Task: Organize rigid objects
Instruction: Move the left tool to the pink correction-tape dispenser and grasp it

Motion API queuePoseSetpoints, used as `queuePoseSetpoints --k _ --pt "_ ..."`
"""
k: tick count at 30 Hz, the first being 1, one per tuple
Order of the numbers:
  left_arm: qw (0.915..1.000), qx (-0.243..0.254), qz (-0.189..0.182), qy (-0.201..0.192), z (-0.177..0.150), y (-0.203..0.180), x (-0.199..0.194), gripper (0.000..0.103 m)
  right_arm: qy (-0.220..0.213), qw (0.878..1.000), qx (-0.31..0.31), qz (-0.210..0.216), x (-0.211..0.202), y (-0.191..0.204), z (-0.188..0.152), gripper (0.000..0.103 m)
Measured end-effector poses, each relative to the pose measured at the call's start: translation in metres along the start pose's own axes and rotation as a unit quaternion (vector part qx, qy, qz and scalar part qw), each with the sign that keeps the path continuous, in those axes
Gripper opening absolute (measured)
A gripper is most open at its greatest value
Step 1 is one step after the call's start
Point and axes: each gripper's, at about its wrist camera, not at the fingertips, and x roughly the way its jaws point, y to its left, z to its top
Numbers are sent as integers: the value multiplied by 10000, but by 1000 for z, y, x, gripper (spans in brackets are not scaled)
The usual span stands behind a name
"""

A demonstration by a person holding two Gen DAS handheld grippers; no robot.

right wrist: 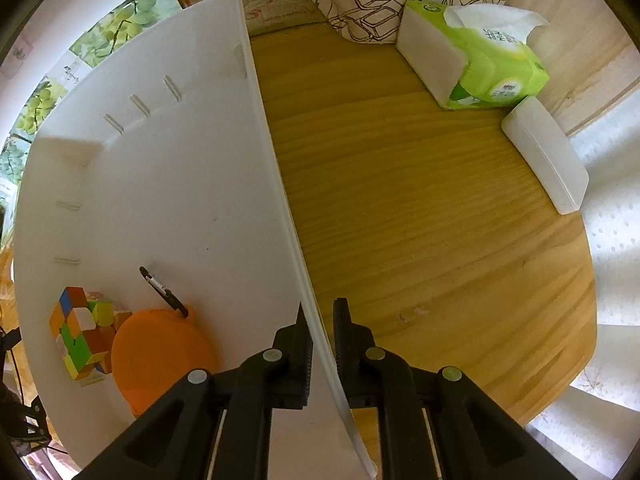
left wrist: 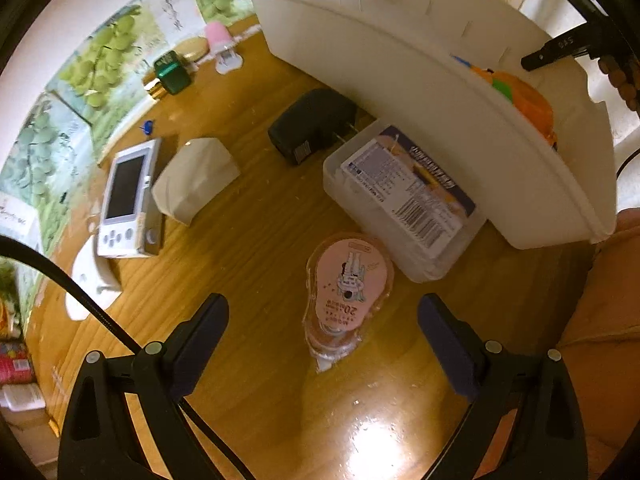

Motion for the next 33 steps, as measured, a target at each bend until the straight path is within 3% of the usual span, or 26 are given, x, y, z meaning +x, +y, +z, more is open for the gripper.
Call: queuePoseSetpoints --k 10,18,33 --pt "9995 195 -165 160 5 1 19 96 54 9998 85 -146 1 -2 5 12" --pt "9993 365 7 91 14 -4 33 94 81 9997 73 -230 3 24 7 12" --pt "9984 484 -218 -187 18 -36 26 67 87 9996 48 -271 3 34 3 13"
